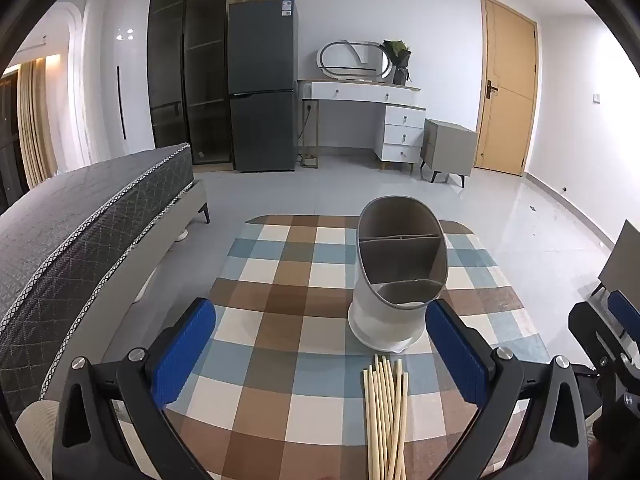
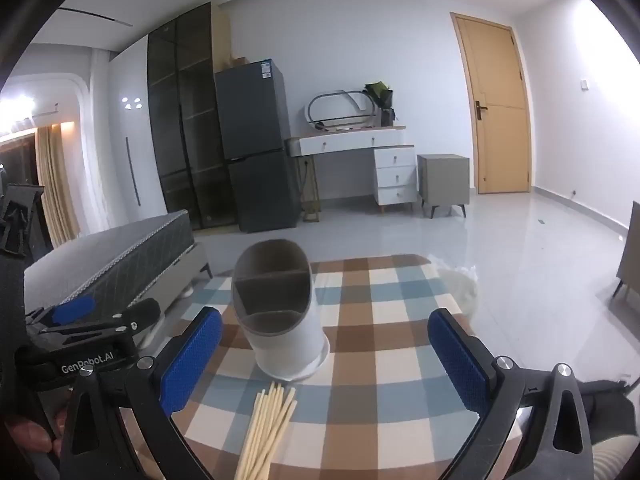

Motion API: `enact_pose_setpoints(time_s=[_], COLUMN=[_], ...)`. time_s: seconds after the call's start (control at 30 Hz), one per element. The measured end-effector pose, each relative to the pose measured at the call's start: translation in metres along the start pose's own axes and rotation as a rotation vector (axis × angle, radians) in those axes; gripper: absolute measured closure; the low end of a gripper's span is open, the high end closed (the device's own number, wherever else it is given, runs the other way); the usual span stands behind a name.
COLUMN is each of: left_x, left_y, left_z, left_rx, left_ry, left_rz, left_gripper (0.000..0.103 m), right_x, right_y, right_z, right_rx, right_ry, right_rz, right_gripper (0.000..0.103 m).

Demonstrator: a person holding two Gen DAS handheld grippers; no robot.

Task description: Organize utensils

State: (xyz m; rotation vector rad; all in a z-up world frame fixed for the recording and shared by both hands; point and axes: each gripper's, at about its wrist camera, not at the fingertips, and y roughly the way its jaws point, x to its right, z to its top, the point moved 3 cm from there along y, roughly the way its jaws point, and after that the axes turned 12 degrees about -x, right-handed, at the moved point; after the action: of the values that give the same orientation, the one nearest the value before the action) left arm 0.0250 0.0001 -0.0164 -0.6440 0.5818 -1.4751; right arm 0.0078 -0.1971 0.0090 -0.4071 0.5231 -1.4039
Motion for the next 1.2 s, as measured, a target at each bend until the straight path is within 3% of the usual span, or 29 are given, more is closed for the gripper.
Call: enact_pose_setpoints(time_s=[1.2], left_x=[-0.0019], left_y=[-0.0011], left_z=[0.0002], left_rx=[-0.003], left_ry=[-0.011], left_rz=[0.018], left_gripper=[0.001], right_x=[-0.0035], right_y=[-0.0057], right_z=[-0.0002], right_rx=[0.003], right_ry=[-0.019], right_rz=[-0.013], right_gripper=[0.0])
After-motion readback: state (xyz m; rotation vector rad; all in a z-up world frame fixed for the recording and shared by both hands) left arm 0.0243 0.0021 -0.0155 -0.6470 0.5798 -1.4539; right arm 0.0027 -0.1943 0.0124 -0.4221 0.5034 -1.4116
